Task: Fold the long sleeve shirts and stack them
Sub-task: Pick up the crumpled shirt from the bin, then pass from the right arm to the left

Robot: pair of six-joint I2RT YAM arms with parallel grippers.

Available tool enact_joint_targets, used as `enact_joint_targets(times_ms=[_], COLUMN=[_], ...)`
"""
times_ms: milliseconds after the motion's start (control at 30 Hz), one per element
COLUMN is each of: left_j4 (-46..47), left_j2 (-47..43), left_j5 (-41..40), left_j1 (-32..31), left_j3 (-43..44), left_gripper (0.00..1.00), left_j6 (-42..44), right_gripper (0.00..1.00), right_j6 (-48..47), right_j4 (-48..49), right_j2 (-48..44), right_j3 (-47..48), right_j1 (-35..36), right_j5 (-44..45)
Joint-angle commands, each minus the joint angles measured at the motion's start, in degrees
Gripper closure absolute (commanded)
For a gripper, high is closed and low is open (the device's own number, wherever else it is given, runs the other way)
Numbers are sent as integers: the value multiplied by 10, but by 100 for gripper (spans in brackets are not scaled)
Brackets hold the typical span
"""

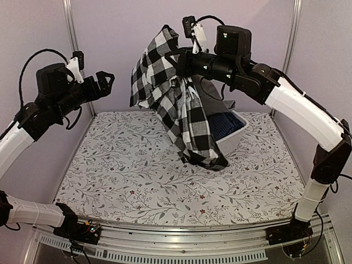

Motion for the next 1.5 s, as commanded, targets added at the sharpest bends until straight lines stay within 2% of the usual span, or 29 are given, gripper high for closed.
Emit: enact_joint_targets(times_ms=[0, 133, 300, 400, 533, 700, 867, 933, 1000, 1100, 1200, 1367, 1467], left_j4=[-1, 0, 0, 1, 8, 10, 10, 12, 7, -1, -7, -9, 7], left_j2=[-9, -10, -3, 6, 14, 11, -3, -7, -4, -1, -2, -1, 14], left_j5=[-33, -26, -19, -12, -1, 0, -10, -12, -7, 5, 18, 47, 132], left_j1=[7, 8, 10, 12, 12, 13, 13, 13, 13, 13, 13, 13, 13], left_j3=[3, -7, -9, -8, -4, 10, 25, 28, 31, 26, 16, -4, -34], left_gripper=[0, 0, 0, 0, 0, 0, 0, 0, 0, 0, 0, 0, 0], left_j6=[14, 11, 15, 17, 17, 22, 35, 39, 40, 32, 24, 16, 12], right_gripper=[100, 100, 100, 100, 100, 100, 100, 100, 100, 100, 100, 100, 100], right_j6=[-5, 21, 64, 82, 69, 23, -9, -20, -29, -36, -13, 18, 34], right_j4=[46, 40, 79, 78, 44, -25, -52, -52, -57, -64, -68, -61, -62], right_j2=[-2, -6, -56, -73, -72, -27, 18, 25, 29, 38, 41, 34, 43], right_j3=[25, -43, -202, -242, -212, -97, 3, 14, 15, 12, -9, -38, -49], right_j1=[15, 15, 15, 18, 40, 109, 155, 159, 156, 122, 39, -84, -123], right_j5=[-15, -25, -92, -124, -164, -147, -133, -91, -5, 57, 69, 20, -62])
